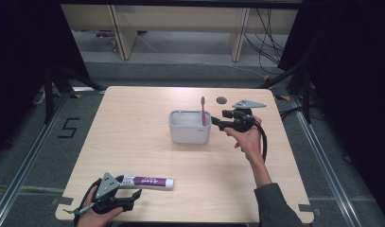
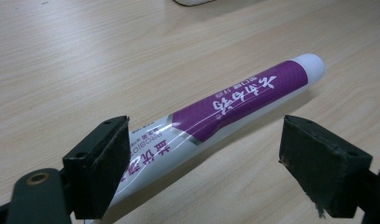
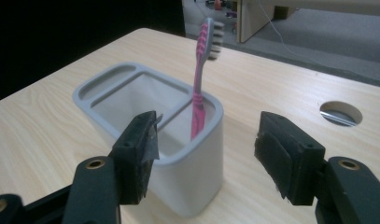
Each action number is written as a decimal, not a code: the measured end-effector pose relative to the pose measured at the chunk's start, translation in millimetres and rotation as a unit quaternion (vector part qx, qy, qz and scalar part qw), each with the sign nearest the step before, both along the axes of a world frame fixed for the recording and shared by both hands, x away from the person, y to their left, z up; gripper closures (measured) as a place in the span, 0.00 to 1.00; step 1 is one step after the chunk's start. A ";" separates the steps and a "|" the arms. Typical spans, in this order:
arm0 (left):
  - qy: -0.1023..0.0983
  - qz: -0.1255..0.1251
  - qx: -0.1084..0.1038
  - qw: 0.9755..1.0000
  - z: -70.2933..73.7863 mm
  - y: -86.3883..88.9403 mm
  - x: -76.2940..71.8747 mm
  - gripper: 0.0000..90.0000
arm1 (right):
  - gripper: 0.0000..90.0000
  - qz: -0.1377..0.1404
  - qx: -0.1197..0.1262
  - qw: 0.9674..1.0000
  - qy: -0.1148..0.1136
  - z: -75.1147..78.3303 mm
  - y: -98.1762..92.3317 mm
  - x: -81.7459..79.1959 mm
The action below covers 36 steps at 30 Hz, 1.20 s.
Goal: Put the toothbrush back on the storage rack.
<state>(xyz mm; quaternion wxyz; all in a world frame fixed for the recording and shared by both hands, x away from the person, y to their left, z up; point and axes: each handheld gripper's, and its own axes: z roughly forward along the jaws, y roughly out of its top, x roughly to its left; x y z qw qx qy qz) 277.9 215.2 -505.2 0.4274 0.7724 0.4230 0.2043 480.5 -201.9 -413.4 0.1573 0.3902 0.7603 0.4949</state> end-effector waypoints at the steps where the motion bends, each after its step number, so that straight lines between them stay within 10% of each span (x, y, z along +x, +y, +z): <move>1: 0.000 0.000 0.000 1.000 0.0 0.0 0.0 0.18 | 0.44 0.000 0.000 1.000 0.000 0.0 0.0 0.0; 36: 0.000 -0.001 -0.001 1.000 0.5 0.3 0.0 0.18 | 0.38 -0.008 -0.027 0.999 0.022 -19.9 -32.3 -53.8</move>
